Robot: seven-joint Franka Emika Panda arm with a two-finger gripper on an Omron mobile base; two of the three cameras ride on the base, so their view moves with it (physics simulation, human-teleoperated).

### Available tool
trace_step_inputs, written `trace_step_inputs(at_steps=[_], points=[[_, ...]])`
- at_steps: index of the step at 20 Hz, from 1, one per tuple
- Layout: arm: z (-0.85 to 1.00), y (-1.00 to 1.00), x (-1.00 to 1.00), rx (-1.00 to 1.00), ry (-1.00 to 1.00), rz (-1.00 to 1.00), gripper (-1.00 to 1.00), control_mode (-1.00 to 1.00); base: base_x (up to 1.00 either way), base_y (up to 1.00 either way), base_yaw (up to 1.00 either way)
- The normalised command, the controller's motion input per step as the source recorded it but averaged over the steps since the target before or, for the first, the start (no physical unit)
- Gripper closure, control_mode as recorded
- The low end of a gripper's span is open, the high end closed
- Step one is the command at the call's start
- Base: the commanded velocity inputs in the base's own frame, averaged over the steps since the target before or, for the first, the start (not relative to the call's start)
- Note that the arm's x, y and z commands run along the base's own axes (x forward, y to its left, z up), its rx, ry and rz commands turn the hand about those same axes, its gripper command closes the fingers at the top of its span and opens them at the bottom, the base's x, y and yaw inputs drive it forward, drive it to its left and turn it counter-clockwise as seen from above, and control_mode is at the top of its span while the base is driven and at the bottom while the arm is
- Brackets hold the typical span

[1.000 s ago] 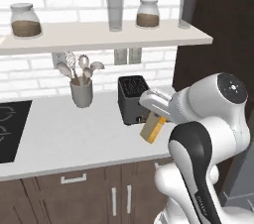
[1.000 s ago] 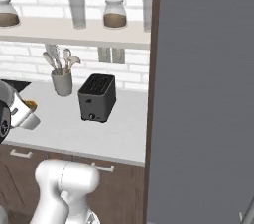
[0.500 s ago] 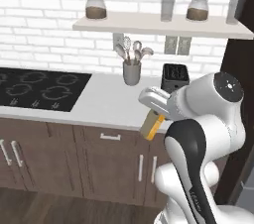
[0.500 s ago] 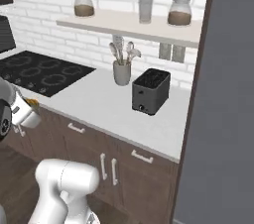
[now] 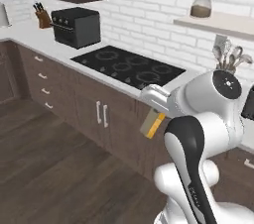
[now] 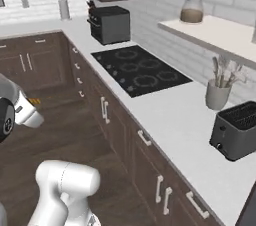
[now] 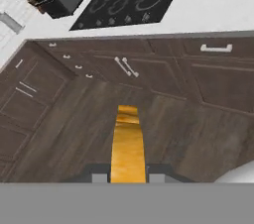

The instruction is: Start the toaster. Once the lever pops up, take the bread to the plate on the dining counter.

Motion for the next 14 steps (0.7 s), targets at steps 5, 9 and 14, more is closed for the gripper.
trace_step_inputs(at_steps=[5,9,14], points=[[0.0,0.0,0.0,0.0,0.0,0.0,1.0,1.0,-0.06,-0.02,0.92],[0.0,0.0,0.0,0.0,0.0,0.0,1.0,1.0,-0.06,-0.05,0.93],[0.0,0.0,0.0,0.0,0.0,0.0,1.0,1.0,-0.06,-0.21,0.88]])
